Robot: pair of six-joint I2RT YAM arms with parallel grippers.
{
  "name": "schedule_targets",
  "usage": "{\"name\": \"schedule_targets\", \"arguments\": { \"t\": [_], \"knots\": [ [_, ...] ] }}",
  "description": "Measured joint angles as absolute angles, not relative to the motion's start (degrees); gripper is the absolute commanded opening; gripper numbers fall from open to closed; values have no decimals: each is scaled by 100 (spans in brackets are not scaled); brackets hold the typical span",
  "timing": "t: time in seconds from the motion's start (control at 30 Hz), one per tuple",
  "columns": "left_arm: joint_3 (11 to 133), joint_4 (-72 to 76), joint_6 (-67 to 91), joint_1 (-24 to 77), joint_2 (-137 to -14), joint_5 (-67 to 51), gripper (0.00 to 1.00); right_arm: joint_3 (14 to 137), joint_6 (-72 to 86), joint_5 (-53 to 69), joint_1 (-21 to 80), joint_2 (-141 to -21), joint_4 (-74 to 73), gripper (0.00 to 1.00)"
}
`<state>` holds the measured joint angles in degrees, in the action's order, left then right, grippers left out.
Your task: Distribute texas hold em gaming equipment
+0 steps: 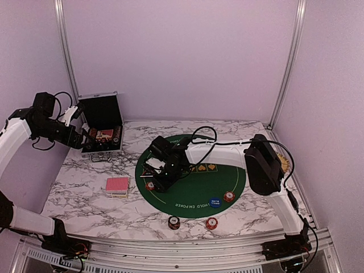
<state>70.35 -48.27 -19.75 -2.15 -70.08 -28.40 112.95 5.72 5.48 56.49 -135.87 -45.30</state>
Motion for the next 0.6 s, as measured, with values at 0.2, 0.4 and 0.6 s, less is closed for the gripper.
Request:
{"name": "schedule_targets", "arguments": {
  "t": [0.2,0.4,0.6],
  "knots": [
    [7035,-4831,-1975,-215,-7011,-2801,99,11273,567,543,5649,-13568,-4473,57],
    [7041,-4836,-1979,-215,-7011,-2788,99,11034,569,482,5642,-13249,-4497,62],
    [7054,-4840,-1979,-215,-7011,-2779,99,10066,611,410,5710,-12051,-4499,76]
  ]
}}
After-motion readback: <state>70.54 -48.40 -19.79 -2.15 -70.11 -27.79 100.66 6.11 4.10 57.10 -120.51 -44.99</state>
